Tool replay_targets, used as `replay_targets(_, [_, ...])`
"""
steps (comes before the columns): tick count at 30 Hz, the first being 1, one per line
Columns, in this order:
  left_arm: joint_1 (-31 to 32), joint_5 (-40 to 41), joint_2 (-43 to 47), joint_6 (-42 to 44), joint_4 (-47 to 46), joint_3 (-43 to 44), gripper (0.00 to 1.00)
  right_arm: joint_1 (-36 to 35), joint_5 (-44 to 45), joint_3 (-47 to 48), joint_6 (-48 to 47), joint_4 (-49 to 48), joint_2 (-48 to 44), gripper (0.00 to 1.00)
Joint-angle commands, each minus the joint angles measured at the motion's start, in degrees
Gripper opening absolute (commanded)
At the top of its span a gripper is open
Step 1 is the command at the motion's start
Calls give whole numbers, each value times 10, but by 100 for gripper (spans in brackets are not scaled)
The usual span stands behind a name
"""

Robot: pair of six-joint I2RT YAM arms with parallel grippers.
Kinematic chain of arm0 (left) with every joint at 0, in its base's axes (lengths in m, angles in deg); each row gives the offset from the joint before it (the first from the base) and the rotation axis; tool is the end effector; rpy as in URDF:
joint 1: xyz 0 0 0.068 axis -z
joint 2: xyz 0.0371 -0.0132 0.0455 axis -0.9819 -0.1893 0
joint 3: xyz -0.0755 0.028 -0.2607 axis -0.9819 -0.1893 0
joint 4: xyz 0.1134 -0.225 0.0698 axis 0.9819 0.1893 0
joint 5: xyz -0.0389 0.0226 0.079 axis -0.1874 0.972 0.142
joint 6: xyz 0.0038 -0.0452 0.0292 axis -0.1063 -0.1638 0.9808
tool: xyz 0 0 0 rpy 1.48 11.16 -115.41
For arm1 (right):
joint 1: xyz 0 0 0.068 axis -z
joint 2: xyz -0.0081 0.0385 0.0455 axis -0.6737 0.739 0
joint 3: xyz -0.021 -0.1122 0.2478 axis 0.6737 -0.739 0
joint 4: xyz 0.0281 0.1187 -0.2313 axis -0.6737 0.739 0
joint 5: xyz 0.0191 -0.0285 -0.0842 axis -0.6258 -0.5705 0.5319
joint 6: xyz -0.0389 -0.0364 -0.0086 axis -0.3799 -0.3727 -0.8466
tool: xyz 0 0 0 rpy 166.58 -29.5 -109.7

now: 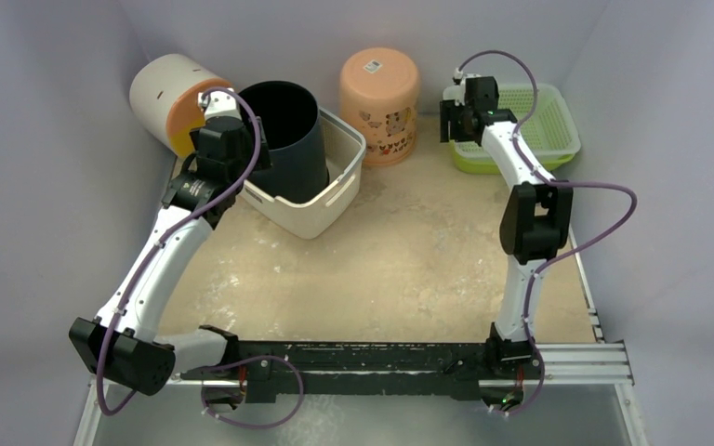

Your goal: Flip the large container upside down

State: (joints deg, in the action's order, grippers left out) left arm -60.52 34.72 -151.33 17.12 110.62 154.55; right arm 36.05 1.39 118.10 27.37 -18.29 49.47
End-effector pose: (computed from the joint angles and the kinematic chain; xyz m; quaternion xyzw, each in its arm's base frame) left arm 0.2564 -0.0692 0.3999 -0.1258 0.8225 0.0206 0.5543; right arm 0.4879 0.0523 0.2901 -0.0133 0.8876 0.0191 0.4600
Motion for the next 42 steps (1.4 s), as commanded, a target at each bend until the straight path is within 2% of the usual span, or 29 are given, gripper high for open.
replay_targets(1, [2,12,1,12,-12,-3,77,12,14,37,-7,-17,8,67])
replay_targets(11, [3,27,2,12,-6,-6,77,32,-20,76,-5,-7,68,61])
replay_targets(13, [3,30,2,12,-3,-6,77,34,-28,82,-4,-5,76,56])
replay_targets(16, [3,32,5,11,-1,-6,77,37,-37,90,-2,-1,82,41])
replay_targets(20, [3,32,8,9,-1,-6,77,38,-45,94,2,0,75,2])
replay_targets(29, [3,25,16,3,-6,-8,77,37,-69,89,14,27,-10,0])
replay_targets(35, [3,13,19,-1,-11,-12,77,35,-64,40,17,32,-127,0])
replay_targets(42, [4,5,36,-1,-13,-22,77,28,-85,16,13,87,-251,0])
